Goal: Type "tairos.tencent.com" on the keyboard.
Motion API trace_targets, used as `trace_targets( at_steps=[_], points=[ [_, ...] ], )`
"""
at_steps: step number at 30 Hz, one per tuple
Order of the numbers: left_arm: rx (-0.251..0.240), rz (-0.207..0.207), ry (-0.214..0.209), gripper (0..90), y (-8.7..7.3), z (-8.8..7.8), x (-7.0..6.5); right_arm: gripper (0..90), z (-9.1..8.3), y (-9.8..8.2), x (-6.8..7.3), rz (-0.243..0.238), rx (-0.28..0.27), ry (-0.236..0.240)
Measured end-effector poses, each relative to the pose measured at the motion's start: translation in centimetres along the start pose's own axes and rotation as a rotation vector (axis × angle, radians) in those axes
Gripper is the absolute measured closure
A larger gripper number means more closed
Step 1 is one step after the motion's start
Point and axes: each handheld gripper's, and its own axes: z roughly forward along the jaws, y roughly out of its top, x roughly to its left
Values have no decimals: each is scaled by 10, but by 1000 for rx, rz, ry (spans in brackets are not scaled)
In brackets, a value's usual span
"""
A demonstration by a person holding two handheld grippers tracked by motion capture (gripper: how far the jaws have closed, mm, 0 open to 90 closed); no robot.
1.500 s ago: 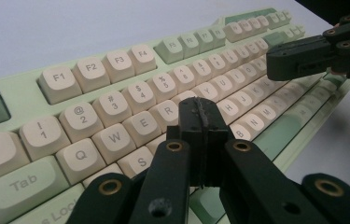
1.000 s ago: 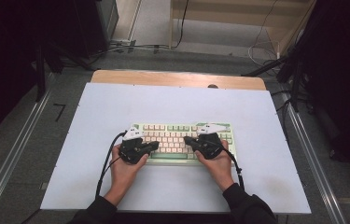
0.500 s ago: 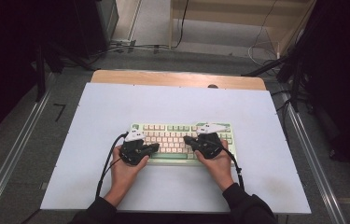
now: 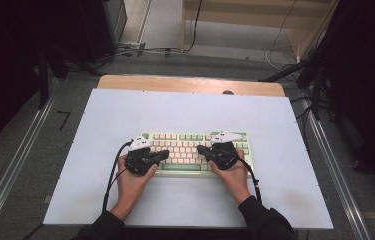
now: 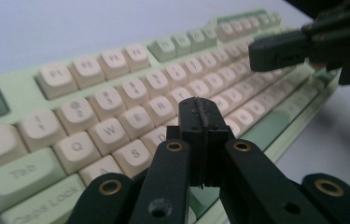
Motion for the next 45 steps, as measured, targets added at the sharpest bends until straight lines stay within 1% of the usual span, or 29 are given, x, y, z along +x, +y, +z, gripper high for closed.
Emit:
trace_targets(
  at_steps=[2, 4, 7, 10, 17, 29, 32, 33, 36, 39, 40, 42, 45],
  points=[
    [-30, -22, 12, 900, 2, -5, 6, 882, 0, 0, 0, 7, 1, -5],
    [-48, -47, 24, 900, 3, -8, 13, 882, 1, 0, -1, 6, -2, -10],
    [-57, -74, 43, 900, 3, -11, 22, 882, 2, 1, -2, 8, -5, -14],
    [-62, -80, 53, 900, 3, -13, 25, 882, 4, 1, -3, 11, -1, -20],
    [-56, -82, 62, 900, 3, -11, 27, 882, 6, 0, -6, 15, 4, -30],
    [-51, -77, 58, 900, 3, -11, 27, 882, 10, -1, -7, 7, 17, -38],
    [-49, -77, 57, 900, 2, -10, 26, 881, 12, -1, -7, 6, 37, -40],
    [-49, -76, 56, 900, 2, -10, 26, 881, 12, -1, -8, 12, 33, -31],
    [-49, -76, 56, 900, 2, -10, 26, 882, 11, -1, -7, 10, 37, -33],
    [-49, -76, 56, 900, 2, -10, 26, 882, 8, 1, -4, 10, 19, -26],
    [-49, -77, 56, 900, 2, -10, 26, 882, 7, 2, -4, 0, 11, -21],
    [-47, -76, 54, 900, 2, -10, 26, 882, 4, 2, -2, 1, 6, -13],
    [-48, -77, 55, 900, 2, -10, 26, 882, 2, 2, 1, -7, 9, 1]
  ],
)
